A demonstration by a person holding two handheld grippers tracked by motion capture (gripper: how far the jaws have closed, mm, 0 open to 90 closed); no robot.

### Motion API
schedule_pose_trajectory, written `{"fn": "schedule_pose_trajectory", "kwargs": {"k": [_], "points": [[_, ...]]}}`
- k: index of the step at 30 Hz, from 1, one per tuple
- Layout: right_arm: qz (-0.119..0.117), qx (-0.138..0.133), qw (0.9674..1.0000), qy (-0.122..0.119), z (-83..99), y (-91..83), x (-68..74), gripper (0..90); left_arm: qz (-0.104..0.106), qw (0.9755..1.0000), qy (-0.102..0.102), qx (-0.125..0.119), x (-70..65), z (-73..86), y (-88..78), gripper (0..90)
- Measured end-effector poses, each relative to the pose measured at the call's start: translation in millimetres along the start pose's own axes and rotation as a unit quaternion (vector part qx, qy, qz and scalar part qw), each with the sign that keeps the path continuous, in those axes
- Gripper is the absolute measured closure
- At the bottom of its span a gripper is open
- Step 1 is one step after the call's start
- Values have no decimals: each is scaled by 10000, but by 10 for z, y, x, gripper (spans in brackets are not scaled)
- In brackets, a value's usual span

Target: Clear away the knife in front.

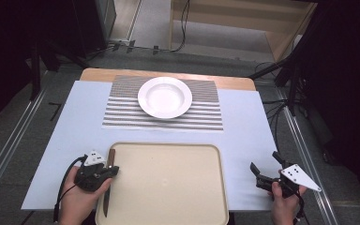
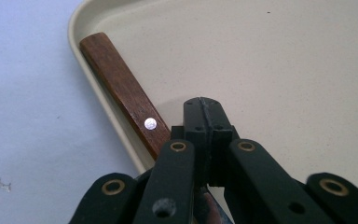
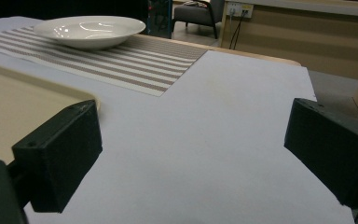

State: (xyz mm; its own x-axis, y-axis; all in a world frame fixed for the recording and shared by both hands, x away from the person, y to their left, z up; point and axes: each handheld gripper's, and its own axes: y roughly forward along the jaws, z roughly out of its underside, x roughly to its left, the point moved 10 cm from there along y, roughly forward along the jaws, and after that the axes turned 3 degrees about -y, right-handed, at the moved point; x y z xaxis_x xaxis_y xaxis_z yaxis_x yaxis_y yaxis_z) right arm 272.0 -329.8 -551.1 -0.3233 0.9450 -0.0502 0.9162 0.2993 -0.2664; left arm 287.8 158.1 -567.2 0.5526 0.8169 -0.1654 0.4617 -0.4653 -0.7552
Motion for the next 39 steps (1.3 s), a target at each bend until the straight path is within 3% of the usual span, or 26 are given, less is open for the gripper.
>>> {"fn": "schedule_pose_trajectory", "kwargs": {"k": [11, 14, 20, 24, 30, 33, 36, 39], "points": [[-6, -5, 10000, 10, -1, -1, -1, 26, 33, 10000, 6, -39, 20, 1, -5, 897], [-5, -4, 10000, 10, -1, -2, -1, 26, 62, 9997, -32, -233, 27, -29, -34, 881], [-8, -5, 10000, 11, -1, -2, -1, 26, 246, 9963, 132, -819, -29, -162, -162, 669], [-7, -6, 10000, 4, -2, -1, -1, 26, 407, 9916, 63, -1223, -39, -244, -244, 480], [-6, -5, 10000, 4, -1, -1, 0, 26, 423, 9854, -5, -1651, -4, -328, -377, 213], [-7, -4, 10000, 9, -1, -2, 0, 26, 491, 9836, 71, -1735, 6, -340, -427, 30], [-8, -6, 10000, 4, -1, -1, 0, 26, 498, 9808, 115, -1884, 28, -351, -479, 0], [-8, -3, 10000, 11, -1, -1, 0, 26, 446, 9798, 107, -1947, 68, -355, -517, 0]]}}
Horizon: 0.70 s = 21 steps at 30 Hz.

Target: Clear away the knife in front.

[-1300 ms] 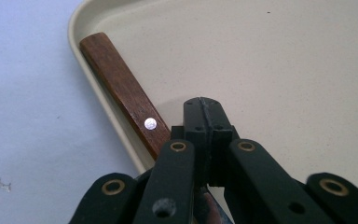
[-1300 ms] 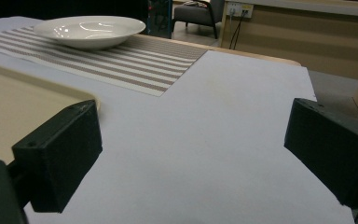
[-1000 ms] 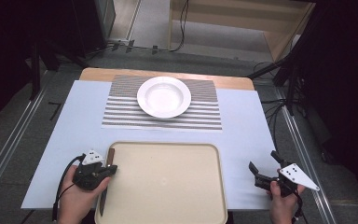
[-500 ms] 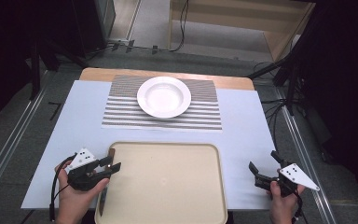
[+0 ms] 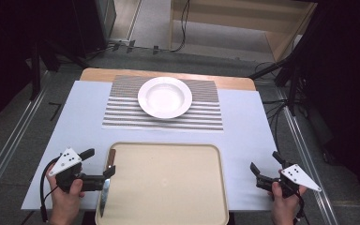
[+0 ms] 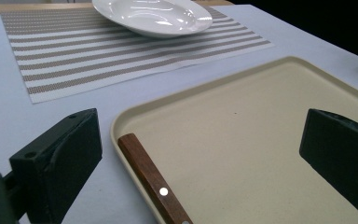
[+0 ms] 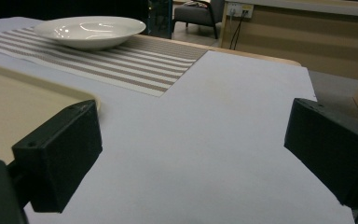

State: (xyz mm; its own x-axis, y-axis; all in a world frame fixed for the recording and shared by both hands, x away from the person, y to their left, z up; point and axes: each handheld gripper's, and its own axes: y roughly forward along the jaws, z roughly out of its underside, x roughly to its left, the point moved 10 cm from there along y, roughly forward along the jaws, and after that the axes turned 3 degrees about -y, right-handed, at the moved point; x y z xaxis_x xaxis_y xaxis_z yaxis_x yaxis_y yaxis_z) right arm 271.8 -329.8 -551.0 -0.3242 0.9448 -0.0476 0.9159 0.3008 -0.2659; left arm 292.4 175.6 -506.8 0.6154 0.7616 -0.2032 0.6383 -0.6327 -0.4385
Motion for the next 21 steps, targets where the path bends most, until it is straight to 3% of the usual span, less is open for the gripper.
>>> {"fn": "schedule_pose_trajectory", "kwargs": {"k": [21], "points": [[-1, 1, 10000, -16, 0, 1, -1, 26, -323, 9992, -31, -221, 372, -41, -244, 0]]}}
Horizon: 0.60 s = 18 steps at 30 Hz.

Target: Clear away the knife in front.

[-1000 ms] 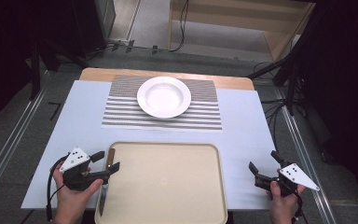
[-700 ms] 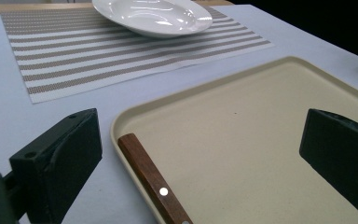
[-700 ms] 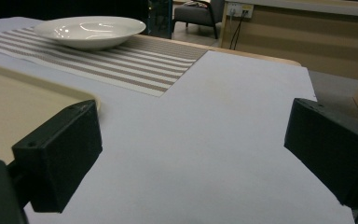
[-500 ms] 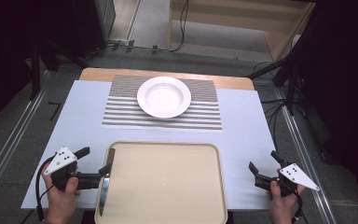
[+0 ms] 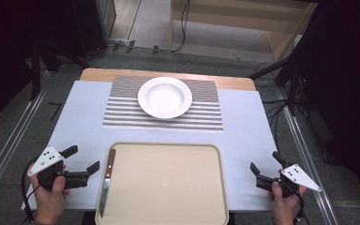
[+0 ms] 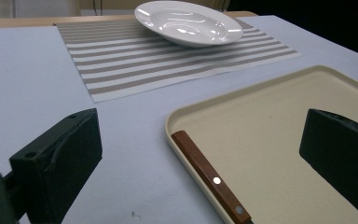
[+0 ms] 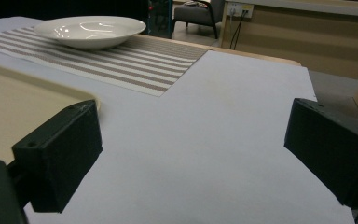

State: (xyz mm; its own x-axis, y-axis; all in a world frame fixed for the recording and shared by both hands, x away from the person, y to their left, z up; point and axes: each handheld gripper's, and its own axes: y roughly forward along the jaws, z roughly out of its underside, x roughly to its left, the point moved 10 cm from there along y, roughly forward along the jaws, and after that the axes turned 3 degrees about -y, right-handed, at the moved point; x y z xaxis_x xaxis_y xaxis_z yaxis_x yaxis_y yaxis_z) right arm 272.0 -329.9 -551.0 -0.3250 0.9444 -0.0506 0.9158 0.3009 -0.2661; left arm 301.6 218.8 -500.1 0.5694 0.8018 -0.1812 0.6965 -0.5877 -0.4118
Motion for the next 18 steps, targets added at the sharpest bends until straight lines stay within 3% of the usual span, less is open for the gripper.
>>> {"fn": "schedule_pose_trajectory", "kwargs": {"k": [18], "points": [[1, 10, 10000, -4, 2, 1, 1, 26, -262, 9995, -164, -110, 370, 45, -176, 0]]}}
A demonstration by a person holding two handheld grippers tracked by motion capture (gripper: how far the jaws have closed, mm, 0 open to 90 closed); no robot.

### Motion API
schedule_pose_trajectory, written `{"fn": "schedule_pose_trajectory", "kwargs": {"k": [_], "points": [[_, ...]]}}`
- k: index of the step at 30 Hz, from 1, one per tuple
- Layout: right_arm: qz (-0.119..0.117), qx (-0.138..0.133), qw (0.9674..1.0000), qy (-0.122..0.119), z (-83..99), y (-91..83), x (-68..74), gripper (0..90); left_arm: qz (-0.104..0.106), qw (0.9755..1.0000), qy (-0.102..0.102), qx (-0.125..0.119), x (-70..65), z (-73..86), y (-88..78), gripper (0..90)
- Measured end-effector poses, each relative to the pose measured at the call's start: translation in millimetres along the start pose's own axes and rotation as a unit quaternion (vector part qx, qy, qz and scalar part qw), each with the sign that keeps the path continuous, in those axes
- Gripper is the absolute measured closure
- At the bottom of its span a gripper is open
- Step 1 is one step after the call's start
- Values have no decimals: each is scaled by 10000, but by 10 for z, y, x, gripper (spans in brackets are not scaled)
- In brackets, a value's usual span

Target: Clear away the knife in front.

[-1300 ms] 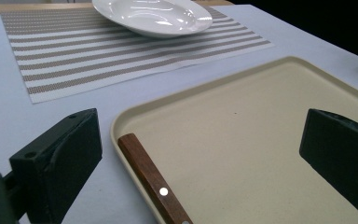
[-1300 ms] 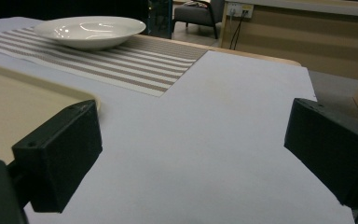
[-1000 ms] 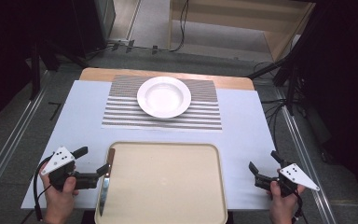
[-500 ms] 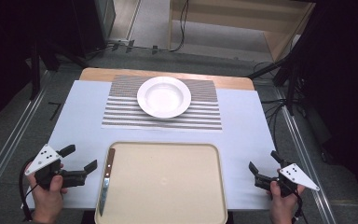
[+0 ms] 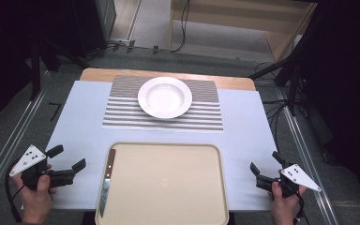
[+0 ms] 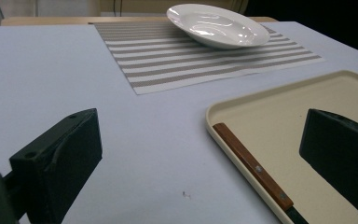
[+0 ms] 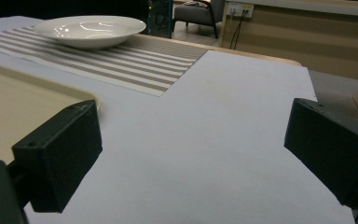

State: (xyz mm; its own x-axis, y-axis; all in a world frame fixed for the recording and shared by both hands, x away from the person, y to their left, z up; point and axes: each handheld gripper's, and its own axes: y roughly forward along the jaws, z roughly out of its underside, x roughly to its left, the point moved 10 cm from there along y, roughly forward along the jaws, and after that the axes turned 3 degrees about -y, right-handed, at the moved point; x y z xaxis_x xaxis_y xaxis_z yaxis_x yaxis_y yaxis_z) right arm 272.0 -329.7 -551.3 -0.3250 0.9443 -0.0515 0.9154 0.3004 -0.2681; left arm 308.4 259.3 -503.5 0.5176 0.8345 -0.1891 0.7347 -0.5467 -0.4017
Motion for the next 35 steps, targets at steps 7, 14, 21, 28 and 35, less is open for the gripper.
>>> {"fn": "schedule_pose_trajectory", "kwargs": {"k": [7, 14, 21, 28, 35], "points": [[2, -2, 10000, 3, 0, -1, 0, 26, -69, 9999, -68, -53, 147, 49, -54, 0], [7, 9, 10000, -5, 2, 2, 0, 26, -137, 9995, -230, -164, 331, 95, -120, 0], [11, 13, 10000, 25, 2, -1, -6, 26, -218, 9984, -410, -315, 467, 124, -169, 0], [24, -3, 10000, 33, 1, -3, -13, 26, -143, 9979, -473, -423, 457, 185, -147, 0], [71, 45, 10000, 11, 9, 2, -13, 26, -113, 9978, -485, -444, 446, 195, -140, 0]]}}
